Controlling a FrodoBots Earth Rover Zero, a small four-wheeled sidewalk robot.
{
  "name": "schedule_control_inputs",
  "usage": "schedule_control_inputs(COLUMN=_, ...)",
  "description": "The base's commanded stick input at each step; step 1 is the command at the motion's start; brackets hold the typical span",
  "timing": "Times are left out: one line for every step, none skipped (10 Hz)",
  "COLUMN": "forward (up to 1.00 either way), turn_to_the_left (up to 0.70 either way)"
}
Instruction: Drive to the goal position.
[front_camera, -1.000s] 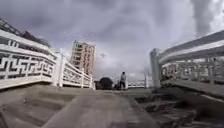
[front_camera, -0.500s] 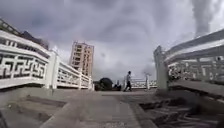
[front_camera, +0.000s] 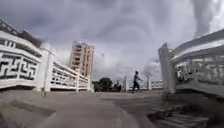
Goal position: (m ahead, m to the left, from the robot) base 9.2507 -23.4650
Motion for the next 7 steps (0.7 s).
schedule_control_inputs(forward=0.7, turn_to_the_left=0.0)
schedule_control_inputs(forward=0.7, turn_to_the_left=0.0)
schedule_control_inputs(forward=0.7, turn_to_the_left=0.0)
schedule_control_inputs(forward=0.7, turn_to_the_left=0.0)
schedule_control_inputs(forward=0.7, turn_to_the_left=0.0)
schedule_control_inputs(forward=0.7, turn_to_the_left=0.0)
schedule_control_inputs(forward=0.7, turn_to_the_left=0.0)
